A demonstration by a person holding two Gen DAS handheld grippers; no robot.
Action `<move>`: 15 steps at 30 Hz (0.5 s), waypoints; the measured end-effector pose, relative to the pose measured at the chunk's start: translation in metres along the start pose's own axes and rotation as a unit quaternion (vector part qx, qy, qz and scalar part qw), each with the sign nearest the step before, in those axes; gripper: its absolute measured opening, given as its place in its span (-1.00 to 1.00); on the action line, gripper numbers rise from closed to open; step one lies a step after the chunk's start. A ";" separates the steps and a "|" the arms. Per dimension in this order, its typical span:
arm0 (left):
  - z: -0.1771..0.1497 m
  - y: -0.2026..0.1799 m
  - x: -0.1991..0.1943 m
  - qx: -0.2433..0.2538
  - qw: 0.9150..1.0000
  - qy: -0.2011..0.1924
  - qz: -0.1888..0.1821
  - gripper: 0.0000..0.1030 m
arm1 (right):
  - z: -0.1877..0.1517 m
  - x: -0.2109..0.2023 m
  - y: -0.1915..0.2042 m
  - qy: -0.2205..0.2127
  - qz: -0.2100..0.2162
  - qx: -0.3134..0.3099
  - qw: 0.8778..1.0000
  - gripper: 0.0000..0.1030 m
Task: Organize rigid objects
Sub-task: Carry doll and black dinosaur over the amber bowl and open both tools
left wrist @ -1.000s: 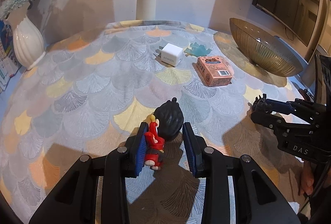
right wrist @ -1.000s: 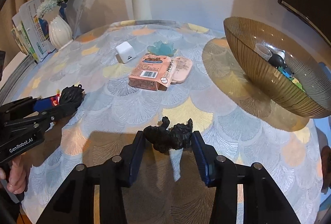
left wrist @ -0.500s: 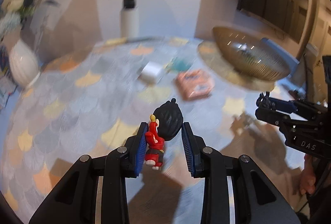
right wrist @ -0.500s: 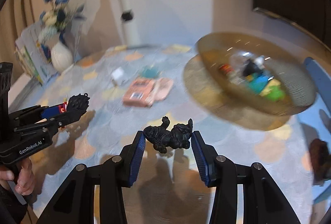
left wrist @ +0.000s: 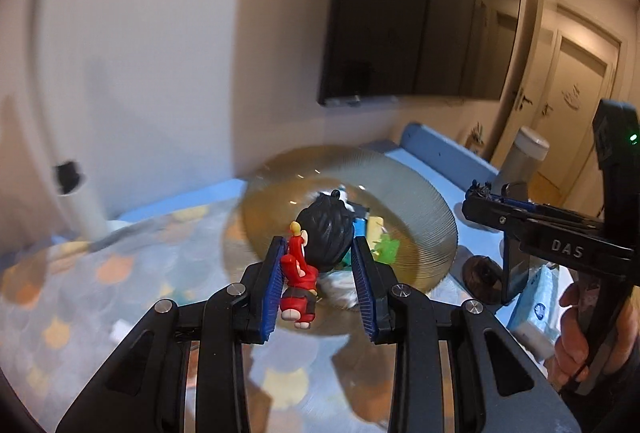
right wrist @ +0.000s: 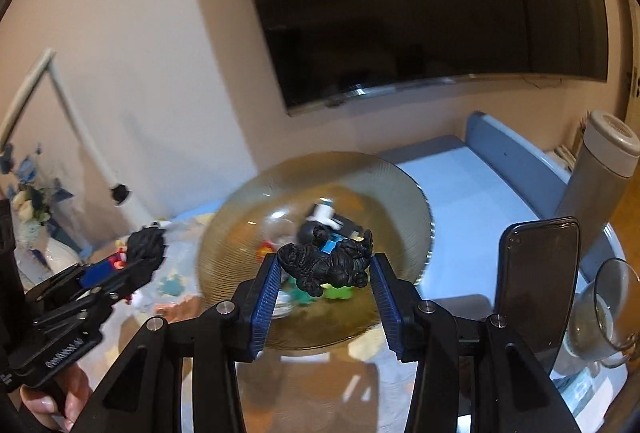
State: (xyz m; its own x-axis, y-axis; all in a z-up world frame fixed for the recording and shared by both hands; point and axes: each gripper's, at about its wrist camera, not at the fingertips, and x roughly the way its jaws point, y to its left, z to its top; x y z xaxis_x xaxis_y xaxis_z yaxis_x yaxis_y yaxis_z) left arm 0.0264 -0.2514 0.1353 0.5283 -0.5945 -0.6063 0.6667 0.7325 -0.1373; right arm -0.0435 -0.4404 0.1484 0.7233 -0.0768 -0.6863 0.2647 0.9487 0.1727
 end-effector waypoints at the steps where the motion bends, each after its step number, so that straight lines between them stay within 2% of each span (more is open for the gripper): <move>1: 0.000 -0.003 0.014 0.005 1.000 0.016 -0.003 -0.43 | 0.000 0.005 -0.002 0.006 -0.005 -0.002 1.000 -0.12; 8: -0.003 0.000 0.056 -0.008 0.998 0.061 -0.014 -0.42 | -0.013 0.035 -0.008 0.047 -0.021 -0.006 0.999 -0.13; 9: -0.003 -0.002 0.059 0.000 0.998 0.064 -0.008 -0.34 | -0.013 0.037 -0.008 0.050 -0.022 -0.004 0.999 -0.04; 11: -0.001 -0.002 0.059 0.003 0.998 0.062 -0.010 0.39 | -0.010 0.039 -0.011 0.047 -0.024 0.003 0.999 0.23; 12: 0.001 0.002 0.054 -0.005 0.998 0.055 -0.006 0.64 | -0.009 0.036 -0.012 0.040 -0.024 0.007 0.999 0.24; 15: 0.002 0.012 0.028 -0.022 1.000 0.010 0.002 0.65 | -0.006 0.027 -0.010 0.025 -0.021 0.005 0.999 0.24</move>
State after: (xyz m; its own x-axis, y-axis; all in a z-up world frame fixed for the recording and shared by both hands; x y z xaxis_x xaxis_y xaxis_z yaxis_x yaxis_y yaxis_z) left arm 0.0498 -0.2600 0.1183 0.5205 -0.5850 -0.6220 0.6407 0.7491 -0.1683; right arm -0.0308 -0.4496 0.1238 0.6785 -0.1001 -0.7278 0.3002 0.9419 0.1504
